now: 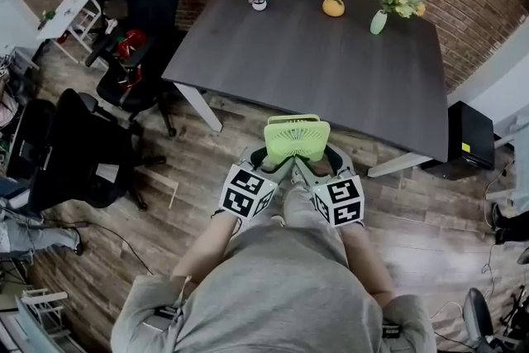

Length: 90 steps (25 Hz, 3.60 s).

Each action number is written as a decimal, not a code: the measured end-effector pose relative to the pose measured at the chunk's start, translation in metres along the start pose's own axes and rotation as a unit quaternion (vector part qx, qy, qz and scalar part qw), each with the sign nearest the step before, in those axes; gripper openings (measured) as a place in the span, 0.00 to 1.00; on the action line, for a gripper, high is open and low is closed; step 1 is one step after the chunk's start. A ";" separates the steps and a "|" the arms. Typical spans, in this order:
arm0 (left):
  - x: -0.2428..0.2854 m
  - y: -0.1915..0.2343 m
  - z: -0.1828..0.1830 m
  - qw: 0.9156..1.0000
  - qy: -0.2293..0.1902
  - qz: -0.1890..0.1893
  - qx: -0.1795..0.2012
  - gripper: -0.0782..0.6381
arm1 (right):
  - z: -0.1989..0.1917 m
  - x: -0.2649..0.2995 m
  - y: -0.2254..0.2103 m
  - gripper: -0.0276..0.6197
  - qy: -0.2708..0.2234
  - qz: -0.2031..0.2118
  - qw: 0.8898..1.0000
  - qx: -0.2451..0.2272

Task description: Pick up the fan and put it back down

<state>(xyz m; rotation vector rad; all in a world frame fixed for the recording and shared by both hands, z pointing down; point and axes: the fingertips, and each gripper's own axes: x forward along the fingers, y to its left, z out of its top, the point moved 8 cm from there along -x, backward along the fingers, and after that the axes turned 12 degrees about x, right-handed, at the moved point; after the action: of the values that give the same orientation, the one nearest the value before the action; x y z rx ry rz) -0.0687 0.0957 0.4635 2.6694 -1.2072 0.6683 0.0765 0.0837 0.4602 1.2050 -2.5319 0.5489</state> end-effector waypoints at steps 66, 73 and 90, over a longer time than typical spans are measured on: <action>0.225 0.375 0.008 0.992 0.079 0.030 -0.093 0.39 | 0.140 0.412 -0.146 0.47 0.107 0.063 0.992 0.025; 0.241 0.385 -0.005 0.990 0.094 0.023 -0.103 0.39 | 0.130 0.431 -0.156 0.47 0.129 0.060 0.989 0.035; 0.260 0.389 -0.021 0.987 0.118 0.024 -0.107 0.39 | 0.115 0.447 -0.167 0.47 0.152 0.050 0.987 0.031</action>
<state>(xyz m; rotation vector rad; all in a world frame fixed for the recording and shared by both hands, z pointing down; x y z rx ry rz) -0.2134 -0.3353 0.5771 2.3199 -1.2068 0.7877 -0.0762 -0.3685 0.5763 0.9363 -2.3380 0.7772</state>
